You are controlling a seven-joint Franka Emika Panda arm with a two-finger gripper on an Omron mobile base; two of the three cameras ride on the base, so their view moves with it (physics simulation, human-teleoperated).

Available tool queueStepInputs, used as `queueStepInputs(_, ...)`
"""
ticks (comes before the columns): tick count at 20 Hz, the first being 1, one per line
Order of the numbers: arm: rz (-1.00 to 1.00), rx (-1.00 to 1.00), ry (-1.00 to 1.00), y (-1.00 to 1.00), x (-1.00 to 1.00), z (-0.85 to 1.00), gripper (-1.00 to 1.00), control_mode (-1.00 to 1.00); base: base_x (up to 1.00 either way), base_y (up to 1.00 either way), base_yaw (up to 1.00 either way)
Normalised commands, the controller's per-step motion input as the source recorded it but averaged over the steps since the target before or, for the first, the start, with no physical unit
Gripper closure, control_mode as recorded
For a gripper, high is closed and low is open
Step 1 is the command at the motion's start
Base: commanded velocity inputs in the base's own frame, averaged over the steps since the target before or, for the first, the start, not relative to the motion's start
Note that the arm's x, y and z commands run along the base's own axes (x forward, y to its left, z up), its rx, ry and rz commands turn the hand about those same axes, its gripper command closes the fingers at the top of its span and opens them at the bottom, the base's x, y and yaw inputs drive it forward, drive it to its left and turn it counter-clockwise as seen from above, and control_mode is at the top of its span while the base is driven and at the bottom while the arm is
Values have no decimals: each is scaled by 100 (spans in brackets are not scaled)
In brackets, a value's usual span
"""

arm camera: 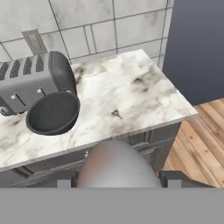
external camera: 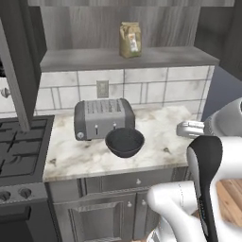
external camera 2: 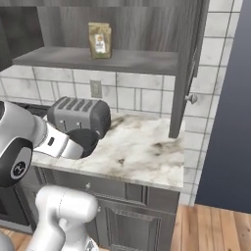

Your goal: Pick the egg and butter from the fridge and place them by the bowl for mixing.

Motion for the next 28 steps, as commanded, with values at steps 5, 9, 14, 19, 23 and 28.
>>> queueStepInputs(5, 0, 1, 10, -9, 26, 0, 100, -100, 19, -2, 0)
queueStepInputs(9, 1, 4, 24, -16, 50, -5, 100, -100, 0, 0, 0)
queueStepInputs(14, 5, 1, 14, -2, 23, -53, 100, -100, 0, 0, 0)
queueStepInputs(19, 6, 0, 7, 0, 21, -88, 100, -100, 0, 0, 0)
queueStepInputs(23, 6, 0, 1, 0, 37, -71, 100, -100, 0, 0, 0)
queueStepInputs(28, 1, -1, 0, -3, 54, -33, 100, -100, 0, 0, 0)
